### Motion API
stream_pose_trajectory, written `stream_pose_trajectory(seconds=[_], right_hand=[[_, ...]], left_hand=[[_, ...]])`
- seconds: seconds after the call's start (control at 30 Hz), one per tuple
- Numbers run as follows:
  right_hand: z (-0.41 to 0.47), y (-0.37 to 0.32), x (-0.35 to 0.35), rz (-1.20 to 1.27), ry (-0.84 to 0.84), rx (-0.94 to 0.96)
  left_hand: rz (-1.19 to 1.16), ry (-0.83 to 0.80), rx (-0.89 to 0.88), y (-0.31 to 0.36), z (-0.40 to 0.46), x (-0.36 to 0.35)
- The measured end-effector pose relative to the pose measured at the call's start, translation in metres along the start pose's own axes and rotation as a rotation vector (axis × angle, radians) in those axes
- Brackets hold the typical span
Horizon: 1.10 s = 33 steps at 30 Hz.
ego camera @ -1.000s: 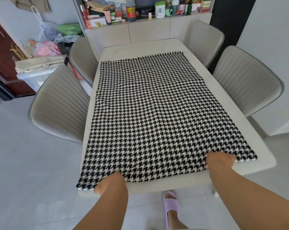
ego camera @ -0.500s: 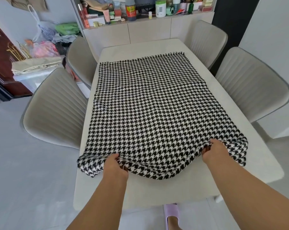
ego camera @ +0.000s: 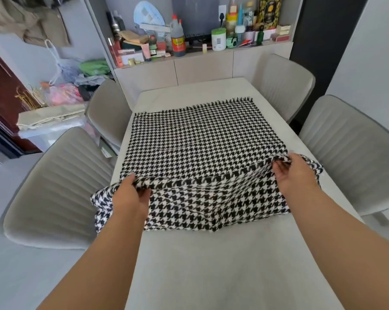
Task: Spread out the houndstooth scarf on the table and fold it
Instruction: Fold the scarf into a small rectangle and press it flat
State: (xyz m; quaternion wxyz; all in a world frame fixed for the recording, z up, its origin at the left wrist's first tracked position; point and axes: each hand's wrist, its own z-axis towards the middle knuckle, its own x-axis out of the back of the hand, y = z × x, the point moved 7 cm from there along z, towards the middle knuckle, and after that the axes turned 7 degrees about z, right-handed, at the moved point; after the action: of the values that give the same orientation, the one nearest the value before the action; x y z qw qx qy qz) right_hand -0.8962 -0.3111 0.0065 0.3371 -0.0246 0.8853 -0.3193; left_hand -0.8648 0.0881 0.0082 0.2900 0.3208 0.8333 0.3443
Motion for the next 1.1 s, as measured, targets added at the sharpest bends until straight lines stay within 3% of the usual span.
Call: stream_pose_trajectory(seconds=[0.4,0.8,1.0,1.1], right_hand=[[0.070,-0.014,-0.157,-0.085,-0.217,0.032],[0.182,-0.003,-0.314,-0.110,-0.297,0.156],[0.242,0.013,-0.366,-0.237,-0.319,0.186],[0.275,0.031,-0.380,-0.302,-0.305,0.167]], left_hand=[[0.033,-0.108,-0.150,0.092,0.088,-0.106],[0.051,-0.153,-0.210,0.169,0.218,-0.229],[0.094,-0.076,-0.244,0.189,0.268,-0.278],[0.176,-0.114,-0.254,0.184,0.304,-0.300]])
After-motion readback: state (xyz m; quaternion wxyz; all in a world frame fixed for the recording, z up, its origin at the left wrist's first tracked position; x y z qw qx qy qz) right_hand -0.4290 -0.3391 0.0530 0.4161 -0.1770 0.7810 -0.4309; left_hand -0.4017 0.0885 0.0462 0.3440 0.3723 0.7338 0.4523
